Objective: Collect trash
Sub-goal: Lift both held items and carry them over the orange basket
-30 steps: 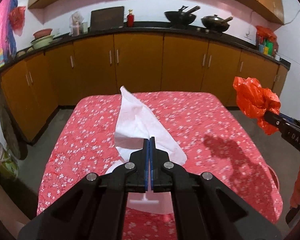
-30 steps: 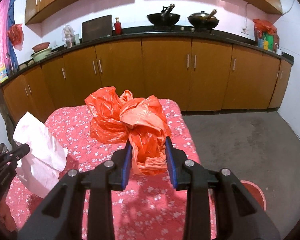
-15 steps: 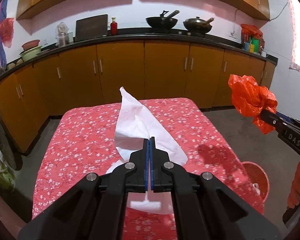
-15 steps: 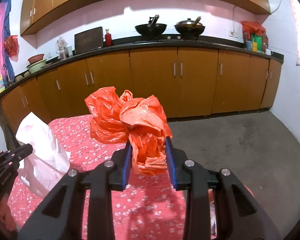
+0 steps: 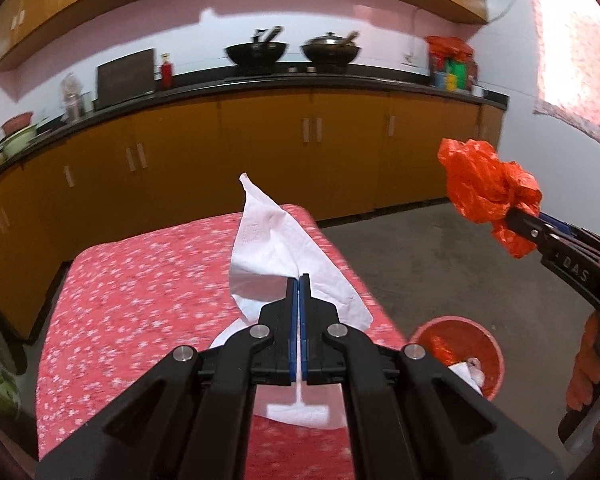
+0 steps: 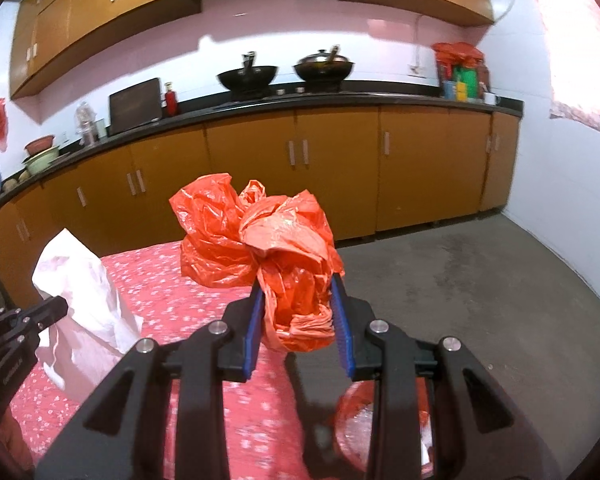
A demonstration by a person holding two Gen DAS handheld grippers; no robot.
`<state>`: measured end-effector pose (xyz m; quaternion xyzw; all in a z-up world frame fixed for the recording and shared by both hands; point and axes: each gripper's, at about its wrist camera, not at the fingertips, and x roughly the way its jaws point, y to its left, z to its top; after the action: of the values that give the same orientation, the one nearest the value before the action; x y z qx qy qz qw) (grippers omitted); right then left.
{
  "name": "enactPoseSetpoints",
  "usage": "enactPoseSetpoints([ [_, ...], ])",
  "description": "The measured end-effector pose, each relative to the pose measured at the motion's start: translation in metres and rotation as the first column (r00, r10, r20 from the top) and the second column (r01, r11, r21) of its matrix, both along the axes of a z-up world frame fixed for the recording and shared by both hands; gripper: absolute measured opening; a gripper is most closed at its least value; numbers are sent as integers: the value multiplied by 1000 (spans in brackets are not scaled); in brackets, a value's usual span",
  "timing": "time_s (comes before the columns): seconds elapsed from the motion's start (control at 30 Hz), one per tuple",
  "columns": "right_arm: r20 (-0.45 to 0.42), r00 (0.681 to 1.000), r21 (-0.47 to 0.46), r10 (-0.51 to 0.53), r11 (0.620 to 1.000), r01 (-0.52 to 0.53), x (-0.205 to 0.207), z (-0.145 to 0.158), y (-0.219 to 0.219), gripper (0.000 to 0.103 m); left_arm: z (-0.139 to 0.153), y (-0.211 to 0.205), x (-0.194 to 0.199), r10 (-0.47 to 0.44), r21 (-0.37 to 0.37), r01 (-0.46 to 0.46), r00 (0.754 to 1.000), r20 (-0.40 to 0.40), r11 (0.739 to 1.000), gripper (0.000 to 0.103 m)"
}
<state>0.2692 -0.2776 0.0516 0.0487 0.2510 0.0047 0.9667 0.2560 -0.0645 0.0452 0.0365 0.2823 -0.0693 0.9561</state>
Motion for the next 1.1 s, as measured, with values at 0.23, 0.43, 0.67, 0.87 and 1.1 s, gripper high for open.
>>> enactPoseSetpoints([
  [0.23, -2, 998, 18, -61, 998, 61, -7, -5, -43, 31, -2, -50, 0, -77, 2, 77, 997, -13, 997, 1],
  [0.43, -22, 994, 27, -110, 993, 111, -11, -19, -84, 32, -12, -85, 5, -123, -4, 122, 992, -40, 992, 1],
  [0.67, -67, 982, 37, -179, 983, 181, -13, -46, -127, 31, -30, -126, 10, -173, -12, 172, 982, -77, 985, 1],
  [0.87, -125, 965, 34, -230, 971, 236, -14, -81, -163, 32, -54, -160, 16, -204, -12, 204, 971, -124, 979, 1],
  [1.1, -196, 942, 26, -272, 959, 282, -12, -122, -192, 32, -82, -190, 25, -234, -14, 235, 955, -182, 972, 1],
])
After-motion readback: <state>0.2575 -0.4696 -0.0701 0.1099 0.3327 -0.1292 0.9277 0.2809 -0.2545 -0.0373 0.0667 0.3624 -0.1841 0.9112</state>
